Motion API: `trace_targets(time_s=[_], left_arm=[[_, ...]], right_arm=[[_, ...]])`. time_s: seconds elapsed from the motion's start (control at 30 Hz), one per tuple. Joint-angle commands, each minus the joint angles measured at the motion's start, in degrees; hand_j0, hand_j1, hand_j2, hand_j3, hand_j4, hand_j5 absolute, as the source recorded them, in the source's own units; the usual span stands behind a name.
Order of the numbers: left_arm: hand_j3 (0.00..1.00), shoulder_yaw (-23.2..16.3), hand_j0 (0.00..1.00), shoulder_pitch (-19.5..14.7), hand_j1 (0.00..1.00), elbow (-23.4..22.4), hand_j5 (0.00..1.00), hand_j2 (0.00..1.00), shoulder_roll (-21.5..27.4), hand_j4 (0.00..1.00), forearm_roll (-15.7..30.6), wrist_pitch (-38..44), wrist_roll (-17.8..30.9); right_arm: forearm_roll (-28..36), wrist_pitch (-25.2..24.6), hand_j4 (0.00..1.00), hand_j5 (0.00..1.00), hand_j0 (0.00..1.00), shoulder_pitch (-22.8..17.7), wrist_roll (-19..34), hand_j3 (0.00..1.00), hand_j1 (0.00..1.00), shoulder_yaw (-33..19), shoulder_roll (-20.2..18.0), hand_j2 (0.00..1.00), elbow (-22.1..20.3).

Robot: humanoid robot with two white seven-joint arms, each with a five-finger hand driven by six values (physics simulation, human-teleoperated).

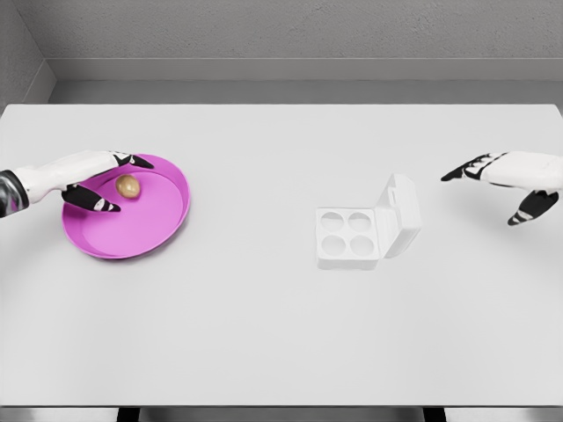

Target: Pack egg into the box and close the box lid

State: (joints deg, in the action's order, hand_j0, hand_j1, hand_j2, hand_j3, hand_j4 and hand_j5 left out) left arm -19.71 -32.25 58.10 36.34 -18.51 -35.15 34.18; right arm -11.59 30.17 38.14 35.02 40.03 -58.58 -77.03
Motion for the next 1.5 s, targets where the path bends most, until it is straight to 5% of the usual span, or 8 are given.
trace_targets(time_s=[0.0, 0.27, 0.43, 1.47], left_arm=[[0.86, 0.03, 0.86, -0.18, 0.86, -0.70, 0.86, 0.86, -0.04, 0.86, 0.23, 0.15, -0.08], [0.92, 0.03, 0.92, -0.44, 0.92, -1.15, 0.92, 0.92, 0.05, 0.92, 0.23, 0.15, -0.08], [0.92, 0.03, 0.92, -0.44, 0.92, -1.23, 0.92, 0.92, 0.05, 0.92, 0.32, 0.15, -0.26], [0.86, -2.26, 0.86, -0.88, 0.86, -0.35, 0.86, 0.86, 0.58, 0.86, 1.99, 0.15, -0.78]], right_arm=[[0.25, -0.11, 1.00, 1.00, 1.00, 0.09, -0.02, 1.00, 1.00, -0.13, -0.04, 1.00, -0.23], [0.25, -0.11, 1.00, 1.00, 1.00, 0.44, -0.02, 1.00, 1.00, -0.13, 0.22, 1.00, 0.04], [0.25, 3.41, 1.00, 1.00, 1.00, 0.35, -0.02, 1.00, 1.00, -0.30, 0.31, 1.00, 0.21], [0.25, 3.49, 1.00, 1.00, 1.00, 0.35, -0.02, 1.00, 1.00, -0.39, 0.31, 1.00, 0.13]])
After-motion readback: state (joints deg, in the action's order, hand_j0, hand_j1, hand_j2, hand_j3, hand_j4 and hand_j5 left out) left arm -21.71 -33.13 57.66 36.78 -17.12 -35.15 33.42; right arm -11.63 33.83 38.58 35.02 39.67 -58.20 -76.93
